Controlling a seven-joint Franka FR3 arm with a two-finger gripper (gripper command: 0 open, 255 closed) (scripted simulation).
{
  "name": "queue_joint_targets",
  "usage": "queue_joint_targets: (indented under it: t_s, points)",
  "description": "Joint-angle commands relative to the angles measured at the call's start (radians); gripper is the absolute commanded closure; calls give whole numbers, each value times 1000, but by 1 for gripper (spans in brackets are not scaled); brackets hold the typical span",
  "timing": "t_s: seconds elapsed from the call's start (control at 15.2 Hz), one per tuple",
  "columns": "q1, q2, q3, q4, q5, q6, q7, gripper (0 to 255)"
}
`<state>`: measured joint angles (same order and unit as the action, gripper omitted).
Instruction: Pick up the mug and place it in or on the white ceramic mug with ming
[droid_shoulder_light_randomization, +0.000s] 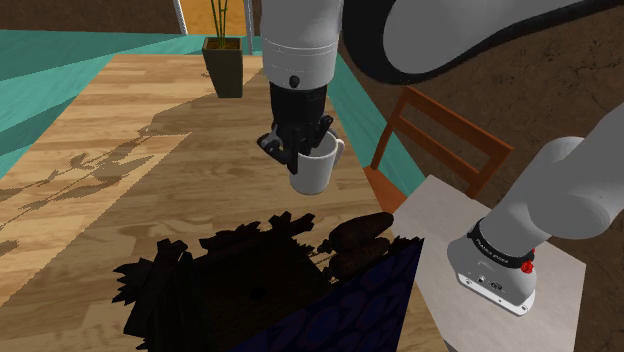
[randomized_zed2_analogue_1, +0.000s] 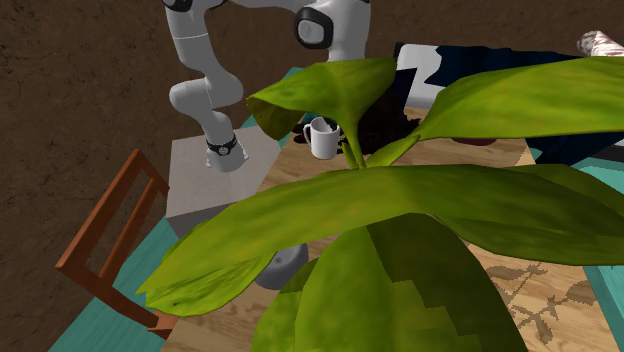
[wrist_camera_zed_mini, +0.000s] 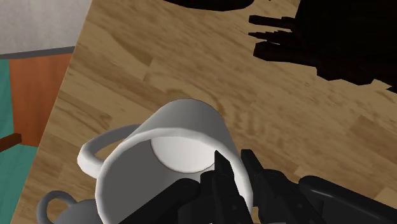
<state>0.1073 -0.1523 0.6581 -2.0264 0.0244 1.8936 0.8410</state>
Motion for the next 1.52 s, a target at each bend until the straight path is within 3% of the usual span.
queue_joint_targets:
  t_s: [0.0,0.2,0.73,1.45]
  points:
    - [-1,-5,-3,22,3,-26,-5,255]
    - [-2,-10,-6,51,5,-59,-9,255]
    - [-82,12,-116,79,-23,-64,-189,255]
    - [-189,148,-234,239,-93,-94,-394,255]
